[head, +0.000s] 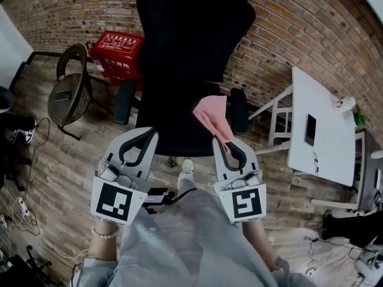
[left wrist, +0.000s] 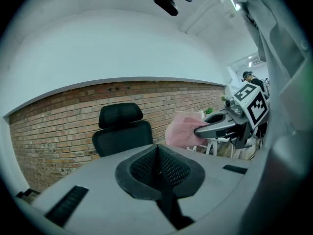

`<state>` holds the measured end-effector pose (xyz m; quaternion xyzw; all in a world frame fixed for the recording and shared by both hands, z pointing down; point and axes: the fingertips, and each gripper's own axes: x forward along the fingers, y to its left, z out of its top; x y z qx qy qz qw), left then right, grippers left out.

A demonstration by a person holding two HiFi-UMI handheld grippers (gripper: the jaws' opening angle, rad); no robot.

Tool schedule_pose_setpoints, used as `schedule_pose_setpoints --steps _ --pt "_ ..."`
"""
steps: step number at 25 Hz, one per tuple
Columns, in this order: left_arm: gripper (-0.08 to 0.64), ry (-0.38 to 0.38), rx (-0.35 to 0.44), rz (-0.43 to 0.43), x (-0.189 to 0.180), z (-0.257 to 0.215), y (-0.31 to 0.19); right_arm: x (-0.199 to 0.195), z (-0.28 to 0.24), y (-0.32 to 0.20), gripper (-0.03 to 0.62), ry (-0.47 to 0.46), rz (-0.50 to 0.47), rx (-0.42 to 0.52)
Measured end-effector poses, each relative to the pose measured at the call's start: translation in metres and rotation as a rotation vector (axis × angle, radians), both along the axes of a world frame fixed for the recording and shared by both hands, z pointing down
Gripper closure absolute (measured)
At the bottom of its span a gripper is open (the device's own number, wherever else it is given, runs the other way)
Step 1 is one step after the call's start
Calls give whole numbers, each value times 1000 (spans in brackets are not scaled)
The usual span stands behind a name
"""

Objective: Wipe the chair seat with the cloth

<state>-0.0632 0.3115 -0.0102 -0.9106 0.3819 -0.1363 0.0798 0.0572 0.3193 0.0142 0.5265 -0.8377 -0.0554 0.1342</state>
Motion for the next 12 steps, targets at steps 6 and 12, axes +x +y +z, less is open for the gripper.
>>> schedule_pose_setpoints --steps 6,12 --pt "541 12 -36 -71 27 3 -65 31 3 -71 538 2 -51 -23" --pt "541 16 -39 -115 50 0 -121 53 4 -135 538 1 -101 -30"
